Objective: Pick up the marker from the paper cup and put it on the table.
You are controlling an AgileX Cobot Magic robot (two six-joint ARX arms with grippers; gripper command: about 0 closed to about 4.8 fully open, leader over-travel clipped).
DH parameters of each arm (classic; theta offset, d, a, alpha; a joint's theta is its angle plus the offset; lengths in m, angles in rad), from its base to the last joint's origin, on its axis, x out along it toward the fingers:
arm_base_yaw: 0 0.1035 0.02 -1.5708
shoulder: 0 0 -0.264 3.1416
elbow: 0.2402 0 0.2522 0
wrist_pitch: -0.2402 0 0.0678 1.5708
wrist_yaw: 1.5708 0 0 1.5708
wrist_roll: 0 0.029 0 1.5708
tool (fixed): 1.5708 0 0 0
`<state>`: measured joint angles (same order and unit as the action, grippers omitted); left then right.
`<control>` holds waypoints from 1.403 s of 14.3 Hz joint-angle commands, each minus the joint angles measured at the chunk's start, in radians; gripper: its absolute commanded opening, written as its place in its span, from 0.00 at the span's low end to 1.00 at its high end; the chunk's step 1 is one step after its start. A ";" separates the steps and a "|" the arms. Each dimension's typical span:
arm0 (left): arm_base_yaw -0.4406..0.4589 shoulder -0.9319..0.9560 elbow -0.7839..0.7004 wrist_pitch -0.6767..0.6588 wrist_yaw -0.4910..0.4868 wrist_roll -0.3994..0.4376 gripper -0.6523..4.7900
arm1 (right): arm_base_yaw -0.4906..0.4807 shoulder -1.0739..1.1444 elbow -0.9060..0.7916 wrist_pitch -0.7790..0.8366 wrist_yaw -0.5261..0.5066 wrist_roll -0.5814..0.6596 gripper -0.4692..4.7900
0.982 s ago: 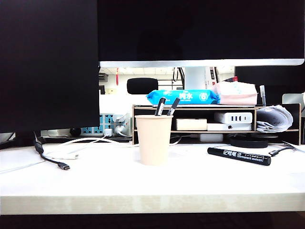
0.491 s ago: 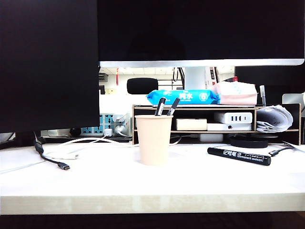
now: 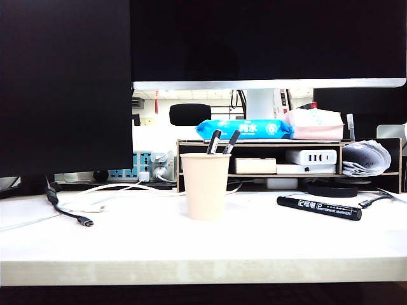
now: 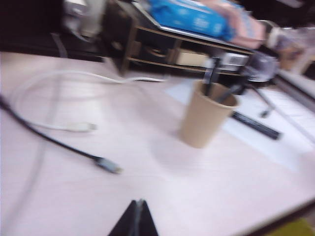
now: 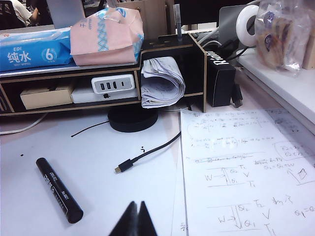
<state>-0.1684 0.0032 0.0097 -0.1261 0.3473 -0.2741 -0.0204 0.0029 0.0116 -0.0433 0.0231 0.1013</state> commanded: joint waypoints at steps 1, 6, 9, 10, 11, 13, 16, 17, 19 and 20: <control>0.027 0.000 0.000 0.012 -0.087 0.076 0.11 | 0.000 0.000 -0.006 0.017 0.001 0.003 0.08; 0.169 0.000 0.000 0.030 -0.243 0.147 0.11 | 0.000 0.000 -0.006 0.017 0.001 0.003 0.08; 0.193 0.000 0.000 0.077 -0.303 0.192 0.11 | 0.000 0.000 -0.006 0.017 0.001 0.003 0.08; 0.193 0.000 0.000 0.079 -0.321 0.192 0.11 | 0.000 0.000 -0.006 0.017 0.001 0.003 0.08; 0.193 0.000 0.000 0.081 -0.332 0.192 0.11 | 0.000 0.000 -0.006 0.017 0.001 0.003 0.08; 0.193 0.000 0.000 0.088 -0.332 0.187 0.11 | 0.000 0.000 -0.006 0.017 0.001 0.003 0.08; 0.193 0.000 0.000 0.091 -0.333 0.176 0.11 | 0.000 0.000 -0.006 0.017 0.001 0.003 0.08; 0.193 0.000 0.000 0.091 -0.332 0.165 0.11 | 0.000 0.000 -0.006 0.017 0.001 0.003 0.08; 0.193 0.000 0.000 0.091 -0.332 0.165 0.11 | 0.000 0.000 -0.006 0.017 0.001 0.003 0.08; 0.193 0.000 0.000 0.091 -0.332 0.161 0.11 | 0.000 0.000 -0.006 0.017 0.001 0.004 0.08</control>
<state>0.0246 0.0032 0.0086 -0.0471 0.0170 -0.1059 -0.0200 0.0029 0.0116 -0.0433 0.0235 0.1013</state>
